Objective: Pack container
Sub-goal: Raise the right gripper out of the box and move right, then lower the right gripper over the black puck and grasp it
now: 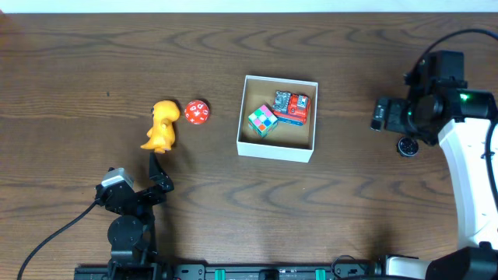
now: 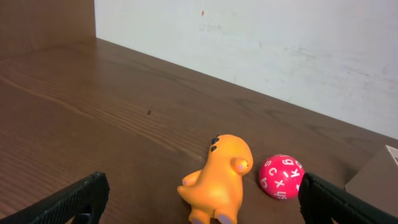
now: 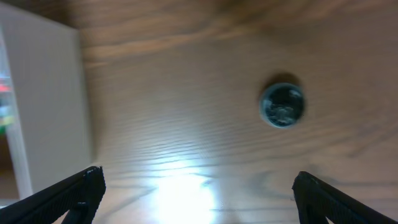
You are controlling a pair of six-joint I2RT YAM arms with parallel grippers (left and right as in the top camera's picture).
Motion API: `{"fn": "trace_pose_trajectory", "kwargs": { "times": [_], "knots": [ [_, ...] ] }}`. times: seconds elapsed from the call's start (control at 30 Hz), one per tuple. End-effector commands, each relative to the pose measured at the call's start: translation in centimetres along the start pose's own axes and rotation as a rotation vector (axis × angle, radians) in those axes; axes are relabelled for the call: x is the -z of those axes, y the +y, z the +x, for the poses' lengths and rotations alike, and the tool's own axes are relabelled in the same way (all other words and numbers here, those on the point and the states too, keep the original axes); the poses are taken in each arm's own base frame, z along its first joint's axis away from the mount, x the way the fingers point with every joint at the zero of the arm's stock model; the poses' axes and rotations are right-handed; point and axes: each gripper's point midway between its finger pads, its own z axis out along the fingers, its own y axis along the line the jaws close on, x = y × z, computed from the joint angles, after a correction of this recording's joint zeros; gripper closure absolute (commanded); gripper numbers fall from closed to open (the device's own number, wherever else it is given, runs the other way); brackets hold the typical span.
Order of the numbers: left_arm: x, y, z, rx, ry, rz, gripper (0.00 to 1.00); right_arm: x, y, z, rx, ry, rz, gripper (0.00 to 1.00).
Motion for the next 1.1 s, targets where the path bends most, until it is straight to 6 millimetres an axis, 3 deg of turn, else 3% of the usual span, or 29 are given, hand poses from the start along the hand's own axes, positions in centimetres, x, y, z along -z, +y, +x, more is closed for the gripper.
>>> {"fn": "trace_pose_trajectory", "kwargs": {
  "times": [0.0, 0.2, 0.57, 1.07],
  "knots": [
    [-0.2, 0.5, 1.4, -0.002, 0.031, -0.014, 0.02, -1.6, -2.8, 0.9, -0.058, 0.023, 0.078, 0.01],
    [-0.2, 0.5, 1.4, -0.002, 0.031, -0.014, 0.02, -5.1, -5.0, 1.4, -0.123, -0.002, 0.088, 0.01],
    [-0.2, 0.5, 1.4, -0.002, 0.031, -0.014, 0.02, -8.1, -7.3, 0.2, -0.169, -0.064, 0.132, 0.01],
    [-0.2, 0.5, 1.4, -0.002, 0.031, -0.014, 0.02, -14.5, -8.8, 2.7, -0.196, 0.107, 0.156, 0.01]
  ]
}}
